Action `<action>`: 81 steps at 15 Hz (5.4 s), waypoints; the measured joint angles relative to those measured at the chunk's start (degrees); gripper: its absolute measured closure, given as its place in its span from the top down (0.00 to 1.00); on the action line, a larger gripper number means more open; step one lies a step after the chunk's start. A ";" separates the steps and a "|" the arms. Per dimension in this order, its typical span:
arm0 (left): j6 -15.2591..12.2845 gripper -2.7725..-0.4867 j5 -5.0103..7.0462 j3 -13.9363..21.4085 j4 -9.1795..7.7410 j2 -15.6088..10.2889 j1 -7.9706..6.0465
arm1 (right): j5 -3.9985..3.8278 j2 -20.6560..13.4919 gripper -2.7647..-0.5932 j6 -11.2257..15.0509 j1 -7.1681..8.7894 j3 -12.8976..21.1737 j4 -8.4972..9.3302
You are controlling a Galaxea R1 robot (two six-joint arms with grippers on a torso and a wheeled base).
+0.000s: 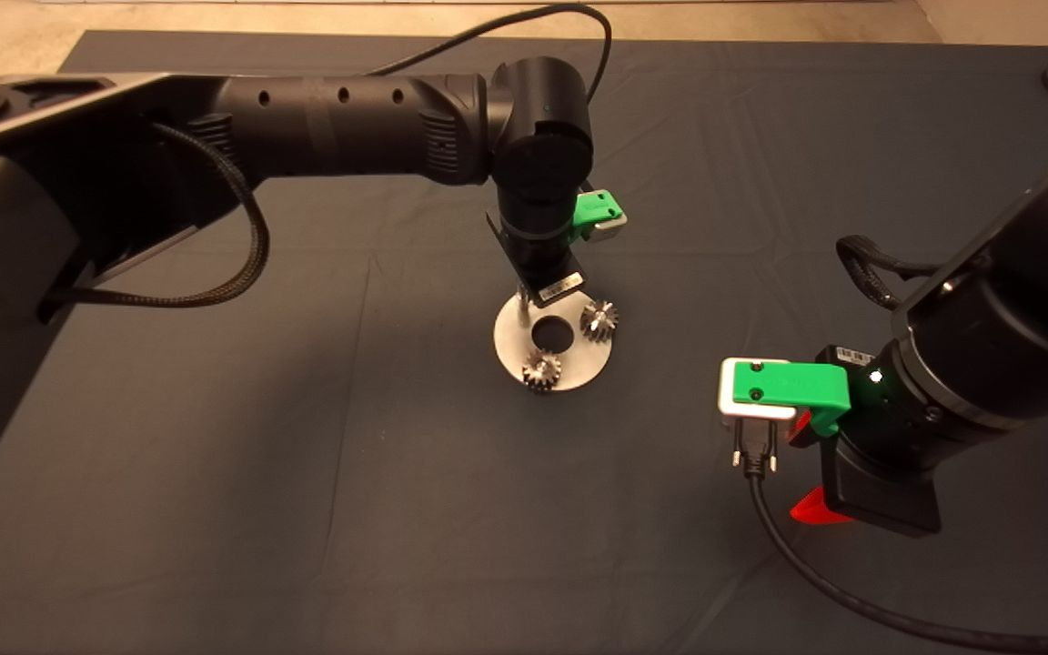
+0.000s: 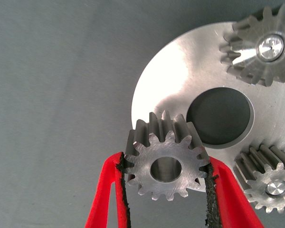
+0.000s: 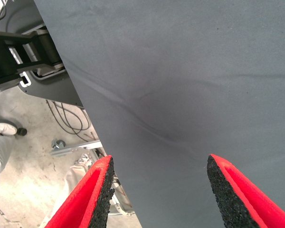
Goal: Install three planetary gears onto the carrier pins
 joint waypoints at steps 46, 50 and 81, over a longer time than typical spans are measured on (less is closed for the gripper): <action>2.34 0.07 1.35 -1.54 3.43 -0.30 1.79 | -0.02 -0.83 0.39 -0.21 0.00 -0.17 0.06; 2.34 0.07 1.32 -1.62 3.62 -0.18 1.93 | -0.02 -0.83 0.39 -0.77 0.02 -0.17 0.06; 2.40 0.16 0.77 -4.55 1.30 0.00 2.08 | -0.02 -0.80 0.39 -1.37 0.02 -0.45 0.09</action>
